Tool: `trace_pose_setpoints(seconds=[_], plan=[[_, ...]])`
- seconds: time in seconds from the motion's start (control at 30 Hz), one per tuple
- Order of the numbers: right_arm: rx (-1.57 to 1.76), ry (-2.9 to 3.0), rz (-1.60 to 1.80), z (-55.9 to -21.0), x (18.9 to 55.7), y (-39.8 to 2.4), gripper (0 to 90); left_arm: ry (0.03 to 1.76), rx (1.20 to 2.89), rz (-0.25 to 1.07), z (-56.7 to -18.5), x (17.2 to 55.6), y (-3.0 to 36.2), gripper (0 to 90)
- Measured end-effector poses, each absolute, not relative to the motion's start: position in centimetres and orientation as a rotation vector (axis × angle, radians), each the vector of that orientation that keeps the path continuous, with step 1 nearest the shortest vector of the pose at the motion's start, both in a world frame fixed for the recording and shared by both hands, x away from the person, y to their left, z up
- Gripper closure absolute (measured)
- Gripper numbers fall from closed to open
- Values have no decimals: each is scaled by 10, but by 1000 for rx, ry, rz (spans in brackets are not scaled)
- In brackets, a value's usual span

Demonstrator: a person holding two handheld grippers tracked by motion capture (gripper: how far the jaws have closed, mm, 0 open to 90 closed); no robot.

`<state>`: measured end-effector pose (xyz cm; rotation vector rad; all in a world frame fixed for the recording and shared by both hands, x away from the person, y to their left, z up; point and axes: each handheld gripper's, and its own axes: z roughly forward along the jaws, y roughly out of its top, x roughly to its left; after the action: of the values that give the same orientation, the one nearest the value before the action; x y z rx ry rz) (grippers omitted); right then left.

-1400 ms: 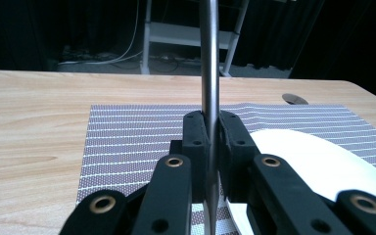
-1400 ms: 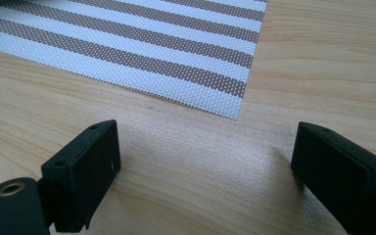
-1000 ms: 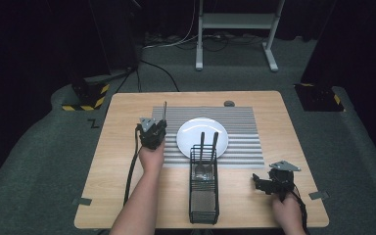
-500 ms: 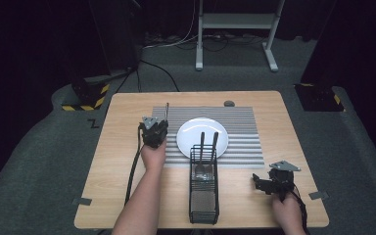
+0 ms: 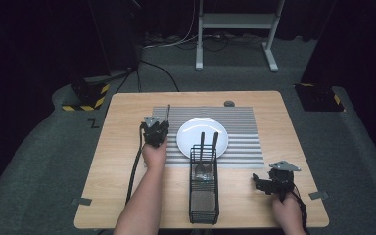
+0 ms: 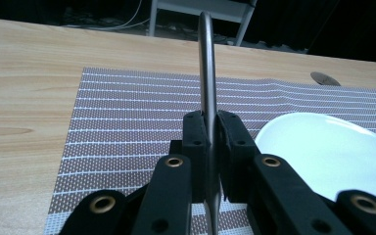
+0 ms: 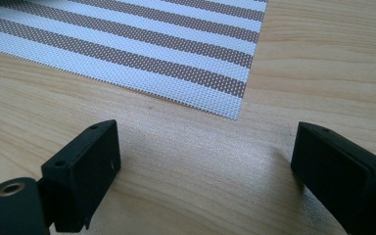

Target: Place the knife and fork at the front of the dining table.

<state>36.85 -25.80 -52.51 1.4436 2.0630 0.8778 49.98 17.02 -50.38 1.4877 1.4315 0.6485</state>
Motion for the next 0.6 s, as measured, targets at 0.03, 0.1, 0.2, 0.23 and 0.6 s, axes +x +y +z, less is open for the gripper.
trace_pose_setpoints(seconds=[0.03, 0.1, 0.2, 0.23, 0.6], plan=[[1444, 2063, 878, -525, 368, -258, 108, 1433, 1490, 646, -505, 501, 170, 826], [1450, 2060, 878, -525, 368, -258, 108, 1439, 1490, 637, -506, 502, 170, 825], [1450, 2060, 878, -525, 368, -258, 108, 1443, 1492, 635, -508, 503, 169, 826], [1450, 2060, 878, -525, 368, -258, 107, 1447, 1493, 628, -510, 504, 168, 826], [1450, 2060, 878, -525, 368, -258, 107, 1501, 1506, 593, -512, 511, 171, 825]])
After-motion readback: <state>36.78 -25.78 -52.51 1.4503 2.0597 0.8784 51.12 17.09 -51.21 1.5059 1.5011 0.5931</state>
